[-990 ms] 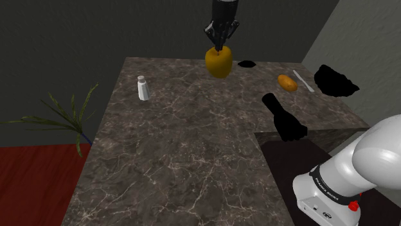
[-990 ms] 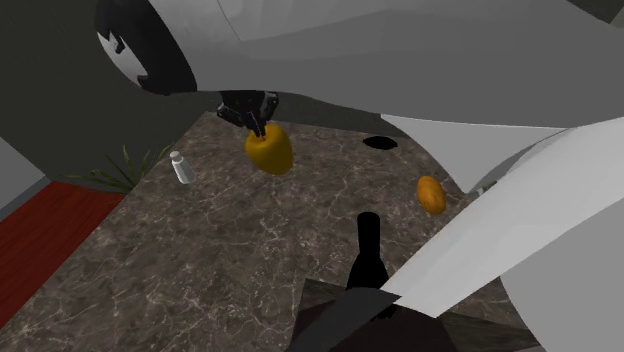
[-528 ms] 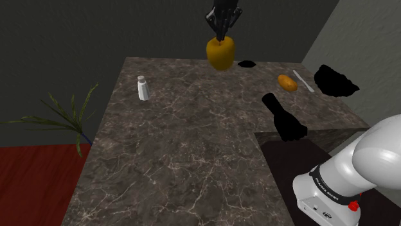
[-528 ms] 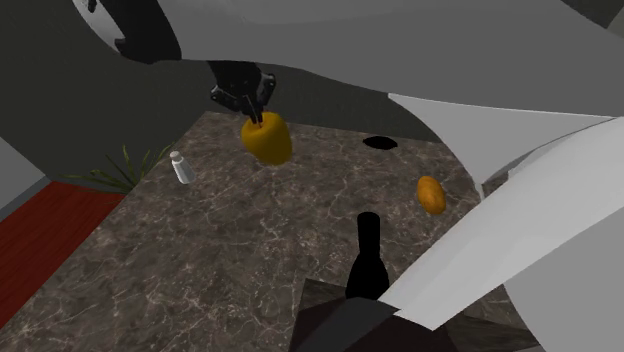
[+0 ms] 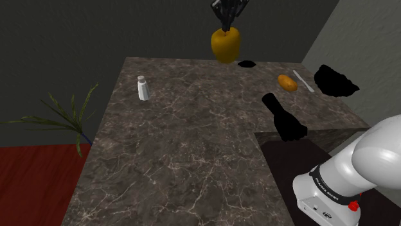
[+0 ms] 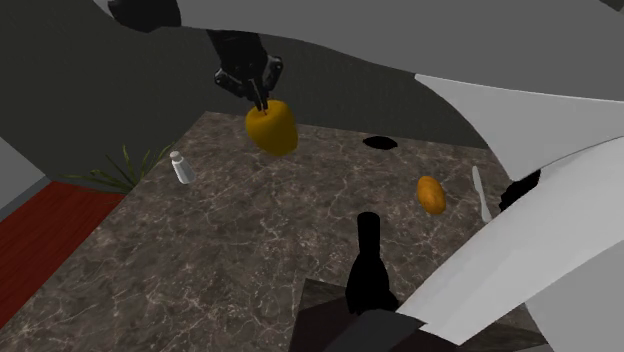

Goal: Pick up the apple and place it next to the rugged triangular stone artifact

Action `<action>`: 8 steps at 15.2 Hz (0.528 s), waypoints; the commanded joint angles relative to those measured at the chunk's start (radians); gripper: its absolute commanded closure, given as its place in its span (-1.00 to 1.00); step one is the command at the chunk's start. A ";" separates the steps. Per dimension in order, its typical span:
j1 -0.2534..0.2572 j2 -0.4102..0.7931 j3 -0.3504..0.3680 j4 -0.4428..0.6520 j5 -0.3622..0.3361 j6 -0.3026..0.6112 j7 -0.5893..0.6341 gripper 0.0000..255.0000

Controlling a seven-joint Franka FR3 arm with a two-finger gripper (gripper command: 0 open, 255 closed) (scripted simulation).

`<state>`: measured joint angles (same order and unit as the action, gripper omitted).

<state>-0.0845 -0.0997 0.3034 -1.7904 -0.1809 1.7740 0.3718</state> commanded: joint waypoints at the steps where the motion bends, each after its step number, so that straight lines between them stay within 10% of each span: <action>1: -0.020 -0.020 -0.026 -0.020 0.007 0.009 -0.047 1.00; 8: -0.091 -0.071 -0.130 -0.084 0.021 0.055 -0.220 1.00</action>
<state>-0.1659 -0.1526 0.1883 -1.8496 -0.1638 1.8165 0.1776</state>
